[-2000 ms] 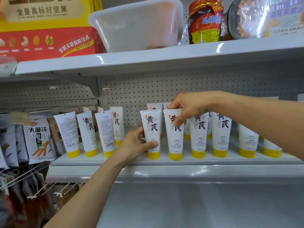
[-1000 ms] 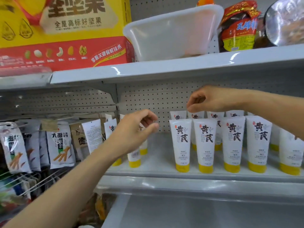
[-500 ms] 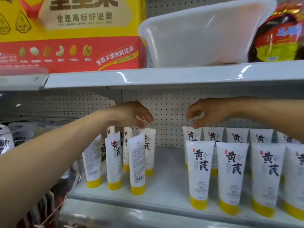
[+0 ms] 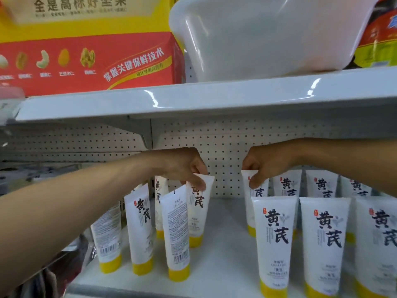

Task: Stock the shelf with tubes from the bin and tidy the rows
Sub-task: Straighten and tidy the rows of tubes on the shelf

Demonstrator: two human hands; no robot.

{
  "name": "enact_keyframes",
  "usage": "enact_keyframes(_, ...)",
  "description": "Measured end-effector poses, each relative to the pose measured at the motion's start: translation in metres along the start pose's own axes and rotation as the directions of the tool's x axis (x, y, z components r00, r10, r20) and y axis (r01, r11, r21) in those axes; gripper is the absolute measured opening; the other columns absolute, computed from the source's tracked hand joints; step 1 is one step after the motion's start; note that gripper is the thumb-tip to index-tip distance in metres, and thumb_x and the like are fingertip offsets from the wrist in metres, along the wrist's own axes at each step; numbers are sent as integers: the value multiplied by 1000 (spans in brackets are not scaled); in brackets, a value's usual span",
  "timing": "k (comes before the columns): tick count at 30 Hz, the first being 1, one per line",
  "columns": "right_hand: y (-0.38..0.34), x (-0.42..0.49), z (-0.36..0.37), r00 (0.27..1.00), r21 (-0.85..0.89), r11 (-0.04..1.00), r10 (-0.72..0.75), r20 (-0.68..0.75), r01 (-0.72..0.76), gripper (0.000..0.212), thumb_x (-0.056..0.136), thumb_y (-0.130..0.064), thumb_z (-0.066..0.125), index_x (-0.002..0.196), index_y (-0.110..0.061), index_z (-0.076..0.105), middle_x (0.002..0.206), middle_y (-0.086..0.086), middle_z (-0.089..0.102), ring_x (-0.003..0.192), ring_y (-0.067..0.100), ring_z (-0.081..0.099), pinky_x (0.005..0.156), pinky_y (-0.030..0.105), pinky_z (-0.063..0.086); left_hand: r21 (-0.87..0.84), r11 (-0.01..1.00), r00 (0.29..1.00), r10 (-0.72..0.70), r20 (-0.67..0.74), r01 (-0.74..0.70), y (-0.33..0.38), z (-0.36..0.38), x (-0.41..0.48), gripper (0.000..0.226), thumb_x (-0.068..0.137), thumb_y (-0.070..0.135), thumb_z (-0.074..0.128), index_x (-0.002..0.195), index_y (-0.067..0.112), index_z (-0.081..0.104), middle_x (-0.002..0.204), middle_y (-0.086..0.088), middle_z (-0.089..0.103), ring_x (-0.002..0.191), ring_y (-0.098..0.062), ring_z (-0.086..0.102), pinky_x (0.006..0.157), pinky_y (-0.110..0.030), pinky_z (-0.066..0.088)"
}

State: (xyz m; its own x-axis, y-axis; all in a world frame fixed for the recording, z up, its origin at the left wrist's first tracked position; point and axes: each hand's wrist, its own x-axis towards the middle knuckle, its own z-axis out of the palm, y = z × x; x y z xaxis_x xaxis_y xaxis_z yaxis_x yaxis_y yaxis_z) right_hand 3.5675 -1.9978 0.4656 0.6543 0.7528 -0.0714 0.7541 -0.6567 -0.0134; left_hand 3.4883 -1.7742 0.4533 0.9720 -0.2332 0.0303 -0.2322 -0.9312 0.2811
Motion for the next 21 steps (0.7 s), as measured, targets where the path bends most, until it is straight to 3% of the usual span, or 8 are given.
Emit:
enact_keyframes(3, 1, 5, 5, 1000, 8, 1000, 5, -12, -4, 9, 84, -27, 71, 79, -23, 65, 75, -8, 65, 68, 7, 58, 65, 22, 48, -21, 1000, 999, 7, -34, -8, 9, 4, 14, 15, 85, 19, 73, 99, 16, 74, 86, 10, 75, 85, -10, 72, 72, -23, 58)
enact_keyframes(8, 4, 12, 9, 1000, 37, 999, 15, -15, -15, 18, 82, -29, 73, 92, -14, 73, 92, 3, 73, 86, 19, 67, 82, 33, 55, -82, 997, 997, 5, -73, -11, 15, 8, 30, 18, 86, 16, 71, 103, 11, 74, 92, -1, 75, 87, -11, 71, 77, -26, 60)
enact_keyframes(12, 7, 14, 8, 1000, 90, 996, -19, 8, 19, 6, 82, -25, 73, 79, -21, 70, 73, -9, 67, 63, 2, 58, 64, 19, 48, -168, 985, 985, 16, -175, -46, 12, 14, 39, 16, 84, 12, 72, 100, 9, 75, 92, -3, 75, 85, -11, 71, 75, -28, 60)
enact_keyframes(14, 8, 15, 7, 999, 111, 993, -32, 12, 30, 13, 83, -23, 73, 72, -26, 67, 63, -13, 62, 54, -3, 53, 58, 13, 41, -171, 984, 981, 16, -196, -50, 9, 18, 42, 17, 84, 12, 71, 101, 9, 75, 96, -5, 75, 90, -16, 71, 77, -32, 61)
enact_keyframes(18, 10, 16, 8, 999, 139, 989, -48, 16, 45, 12, 84, -21, 72, 73, -22, 67, 61, -13, 60, 53, -3, 52, 55, 9, 39, -169, 985, 983, 12, -186, -44, 7, 18, 48, 18, 84, 14, 73, 101, 10, 75, 95, -5, 75, 90, -18, 72, 78, -36, 61)
enact_keyframes(21, 10, 15, 8, 999, 143, 989, -43, 26, 39, 8, 84, -22, 72, 84, -14, 72, 72, -7, 68, 63, 0, 58, 64, 15, 45, -176, 984, 985, 9, -175, -40, 10, 18, 51, 17, 84, 14, 73, 101, 10, 75, 94, -4, 75, 90, -16, 72, 78, -34, 61)
